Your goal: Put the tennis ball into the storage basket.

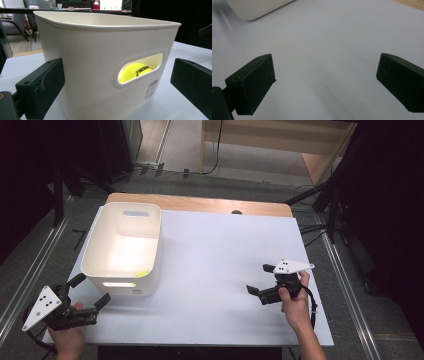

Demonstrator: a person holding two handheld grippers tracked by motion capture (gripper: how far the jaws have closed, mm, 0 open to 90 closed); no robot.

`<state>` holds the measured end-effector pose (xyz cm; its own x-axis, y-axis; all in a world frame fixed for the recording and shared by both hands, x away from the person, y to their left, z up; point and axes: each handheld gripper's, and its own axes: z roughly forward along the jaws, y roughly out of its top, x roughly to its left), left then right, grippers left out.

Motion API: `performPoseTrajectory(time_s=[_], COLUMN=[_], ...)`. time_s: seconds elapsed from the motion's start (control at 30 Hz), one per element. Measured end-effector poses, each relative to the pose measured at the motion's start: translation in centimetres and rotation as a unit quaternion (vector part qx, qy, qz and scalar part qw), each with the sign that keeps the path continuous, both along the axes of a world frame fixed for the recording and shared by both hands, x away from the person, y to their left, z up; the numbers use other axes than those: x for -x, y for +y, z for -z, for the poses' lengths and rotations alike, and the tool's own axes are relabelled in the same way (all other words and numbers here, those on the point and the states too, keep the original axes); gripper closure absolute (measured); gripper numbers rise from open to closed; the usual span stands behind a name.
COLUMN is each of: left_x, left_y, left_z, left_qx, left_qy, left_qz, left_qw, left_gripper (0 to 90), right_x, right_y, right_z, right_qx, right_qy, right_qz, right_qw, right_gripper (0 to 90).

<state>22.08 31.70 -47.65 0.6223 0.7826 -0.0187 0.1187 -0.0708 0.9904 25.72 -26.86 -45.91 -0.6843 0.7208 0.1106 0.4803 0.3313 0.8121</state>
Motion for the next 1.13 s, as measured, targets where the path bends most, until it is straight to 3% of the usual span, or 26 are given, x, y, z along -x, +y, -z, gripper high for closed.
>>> performPoseTrajectory(time_s=[0.37,0.8,0.97,1.13], left_x=[0.0,0.0,0.0,0.0], left_y=[0.0,0.1,0.0,0.0], left_z=[0.0,-0.1,-0.1,-0.1], left_qx=[0.001,0.003,0.002,0.001], left_qy=[0.0,-0.001,-0.001,0.0], left_qz=[0.0,-0.001,-0.002,-0.002], left_qw=[1.0,1.0,1.0,1.0], left_gripper=[0.0,0.0,0.0,0.0], right_x=[1.7,4.6,5.6,5.7], right_y=[-2.5,-5.9,-7.0,-7.3], right_z=[1.1,2.8,3.9,3.9], right_qx=[-0.028,-0.081,-0.083,-0.086], right_qy=[-0.021,-0.063,-0.055,-0.062], right_qz=[0.032,0.081,0.098,0.11], right_qw=[0.9989,0.9914,0.9901,0.9883], right_gripper=[0.6,0.6,0.6,0.6])
